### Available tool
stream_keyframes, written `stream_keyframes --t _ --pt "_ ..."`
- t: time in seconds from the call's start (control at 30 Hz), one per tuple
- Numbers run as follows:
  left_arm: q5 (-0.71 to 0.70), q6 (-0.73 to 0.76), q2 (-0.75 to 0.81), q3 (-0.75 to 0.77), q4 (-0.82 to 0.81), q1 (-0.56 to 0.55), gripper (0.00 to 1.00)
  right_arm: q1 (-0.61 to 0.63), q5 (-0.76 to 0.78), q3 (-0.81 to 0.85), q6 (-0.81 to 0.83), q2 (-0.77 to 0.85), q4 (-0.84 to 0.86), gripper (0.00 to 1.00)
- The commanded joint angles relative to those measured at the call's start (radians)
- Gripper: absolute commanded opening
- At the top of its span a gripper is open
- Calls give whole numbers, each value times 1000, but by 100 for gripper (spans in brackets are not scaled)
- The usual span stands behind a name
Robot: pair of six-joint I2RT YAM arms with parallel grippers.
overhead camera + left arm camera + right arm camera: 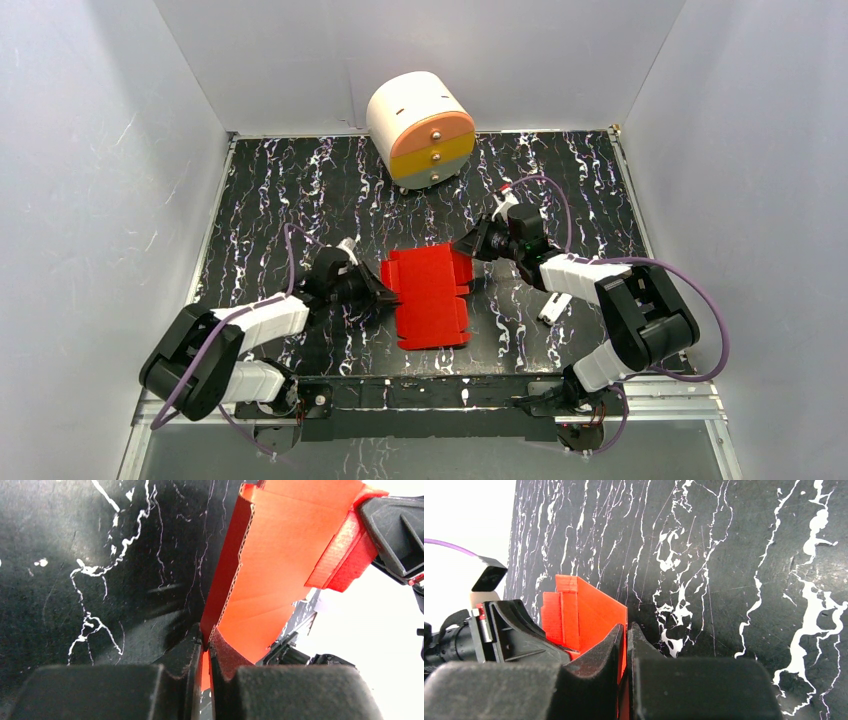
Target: Fold the paper box
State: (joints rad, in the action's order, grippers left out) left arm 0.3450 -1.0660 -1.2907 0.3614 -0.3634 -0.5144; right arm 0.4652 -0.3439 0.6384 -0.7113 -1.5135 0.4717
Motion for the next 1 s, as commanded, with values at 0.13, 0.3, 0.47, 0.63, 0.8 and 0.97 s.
stream_keyframes --t 0.13,0.3,0.47,0.63,0.8,0.97 --pt "-251 172 35 193 231 -103 4 32 45 14 -3 -18 -36 16" --pt "-330 251 -11 278 322 -150 6 52 84 29 -3 -35 -58 17" --pt "-415 308 -64 361 392 -215 11 81 134 51 -5 -52 -76 18" --pt "-486 365 -120 430 434 -276 14 114 169 82 -6 -76 -94 18" --pt "-514 394 -175 468 451 -323 17 133 179 98 -5 -94 -94 19" --pt "-540 415 -235 511 480 -363 20 144 185 111 -5 -104 -97 19"
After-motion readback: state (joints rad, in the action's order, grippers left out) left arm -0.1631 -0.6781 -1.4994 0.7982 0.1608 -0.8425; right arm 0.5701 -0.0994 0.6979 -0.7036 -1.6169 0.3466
